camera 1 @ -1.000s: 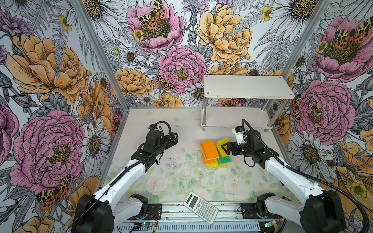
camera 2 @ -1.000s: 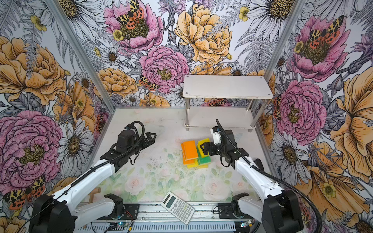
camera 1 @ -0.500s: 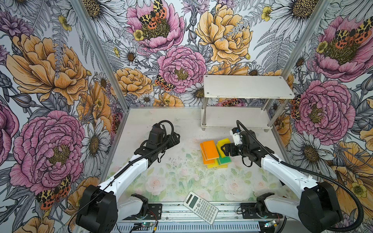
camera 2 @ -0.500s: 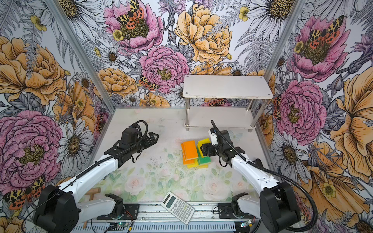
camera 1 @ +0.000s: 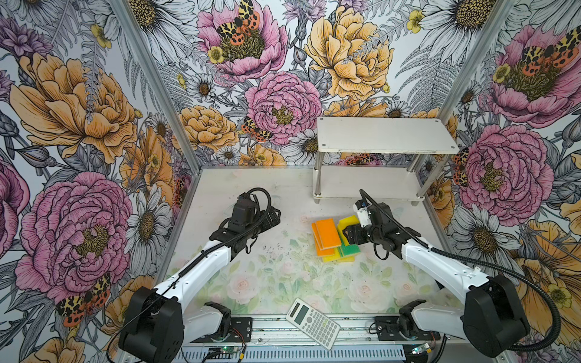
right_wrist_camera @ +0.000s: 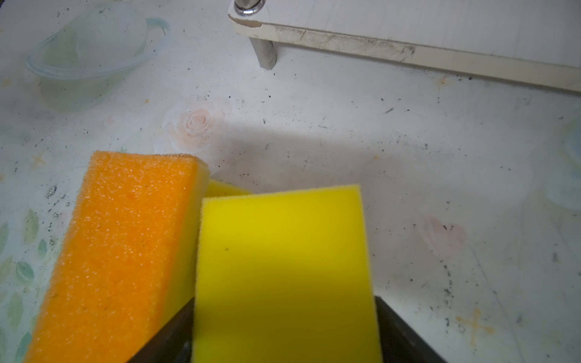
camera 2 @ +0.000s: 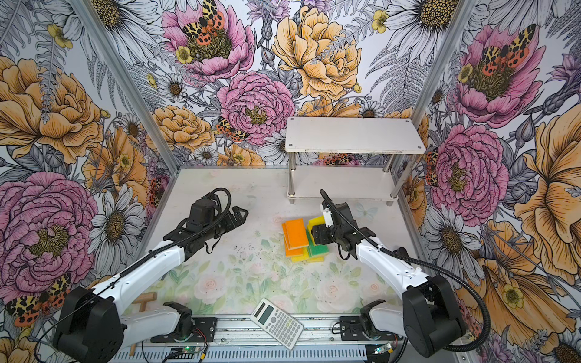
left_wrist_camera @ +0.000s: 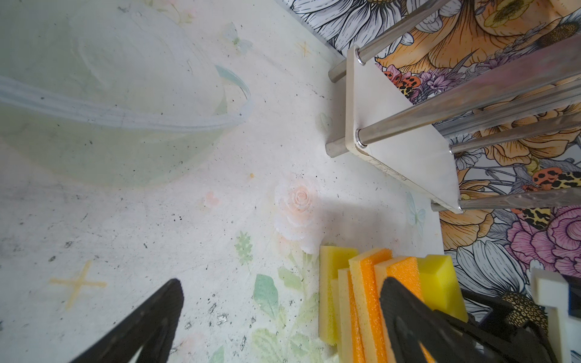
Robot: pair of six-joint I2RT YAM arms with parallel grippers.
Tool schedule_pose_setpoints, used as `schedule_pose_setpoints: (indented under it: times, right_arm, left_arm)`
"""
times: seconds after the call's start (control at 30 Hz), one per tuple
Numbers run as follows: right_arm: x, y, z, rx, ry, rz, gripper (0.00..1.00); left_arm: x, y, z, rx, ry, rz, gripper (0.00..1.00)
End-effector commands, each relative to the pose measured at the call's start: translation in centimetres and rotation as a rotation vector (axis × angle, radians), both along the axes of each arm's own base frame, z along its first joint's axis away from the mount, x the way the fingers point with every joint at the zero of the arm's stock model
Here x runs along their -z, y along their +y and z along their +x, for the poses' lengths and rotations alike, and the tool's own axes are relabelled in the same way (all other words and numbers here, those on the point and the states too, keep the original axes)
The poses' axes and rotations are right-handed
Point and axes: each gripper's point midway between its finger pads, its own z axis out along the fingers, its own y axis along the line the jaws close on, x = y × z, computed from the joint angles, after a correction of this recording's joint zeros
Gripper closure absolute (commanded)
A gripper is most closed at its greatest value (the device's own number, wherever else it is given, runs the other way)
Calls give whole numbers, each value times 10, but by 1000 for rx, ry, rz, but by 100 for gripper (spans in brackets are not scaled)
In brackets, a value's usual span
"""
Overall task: Arrange cleaning sponges on a shelf
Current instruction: Pick up a cleaning sponge from several cleaning sponges.
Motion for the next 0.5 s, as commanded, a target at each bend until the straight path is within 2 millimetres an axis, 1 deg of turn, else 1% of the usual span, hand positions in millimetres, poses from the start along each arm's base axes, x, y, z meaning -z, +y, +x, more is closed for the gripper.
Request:
schedule_pose_setpoints:
  times: [0.0, 0.27, 0.37, 0.47]
  right_arm:
    - [-10, 1, 9, 4, -39, -27, 19]
    - [-15, -4, 10, 18, -68, -47, 32]
    - [-17, -4, 10, 18, -75, -47, 41]
    - [-18, -4, 10, 16, -77, -45, 44]
  left_arm:
    - [-5, -9, 2, 26, 2, -22, 1]
    - [-2, -10, 1, 29, 13, -22, 1]
    - [-1, -11, 1, 33, 17, -25, 1]
    - [0, -11, 2, 34, 21, -26, 1]
